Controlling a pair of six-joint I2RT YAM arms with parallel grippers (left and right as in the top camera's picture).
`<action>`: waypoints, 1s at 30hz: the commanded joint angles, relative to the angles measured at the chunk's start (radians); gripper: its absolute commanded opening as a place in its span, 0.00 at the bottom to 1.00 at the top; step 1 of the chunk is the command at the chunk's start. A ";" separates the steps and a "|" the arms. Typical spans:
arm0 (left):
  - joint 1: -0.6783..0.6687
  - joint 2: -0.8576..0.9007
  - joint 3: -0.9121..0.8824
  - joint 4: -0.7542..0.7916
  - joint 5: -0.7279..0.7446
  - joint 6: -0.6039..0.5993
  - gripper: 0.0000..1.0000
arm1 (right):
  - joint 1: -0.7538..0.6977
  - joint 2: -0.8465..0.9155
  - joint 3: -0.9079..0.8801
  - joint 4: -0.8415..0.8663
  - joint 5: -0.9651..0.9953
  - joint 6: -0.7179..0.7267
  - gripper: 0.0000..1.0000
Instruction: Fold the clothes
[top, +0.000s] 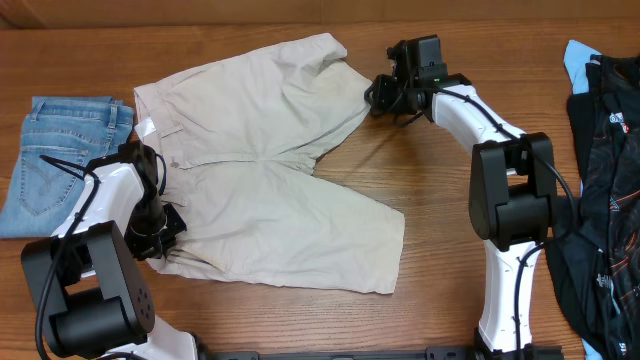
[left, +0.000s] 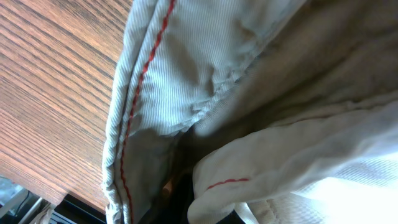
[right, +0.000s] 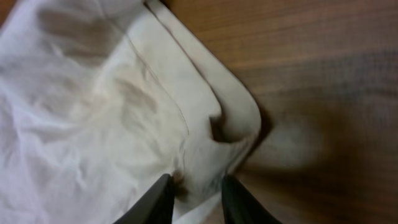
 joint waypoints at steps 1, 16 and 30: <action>0.003 -0.013 0.022 0.002 0.008 -0.021 0.07 | -0.050 -0.009 0.046 -0.069 0.050 0.002 0.26; 0.003 -0.013 0.022 0.004 0.008 -0.008 0.08 | -0.106 -0.124 0.045 -0.209 0.045 -0.006 0.63; 0.003 -0.013 0.022 0.004 0.009 -0.006 0.09 | 0.024 0.058 0.045 0.042 0.084 0.104 0.71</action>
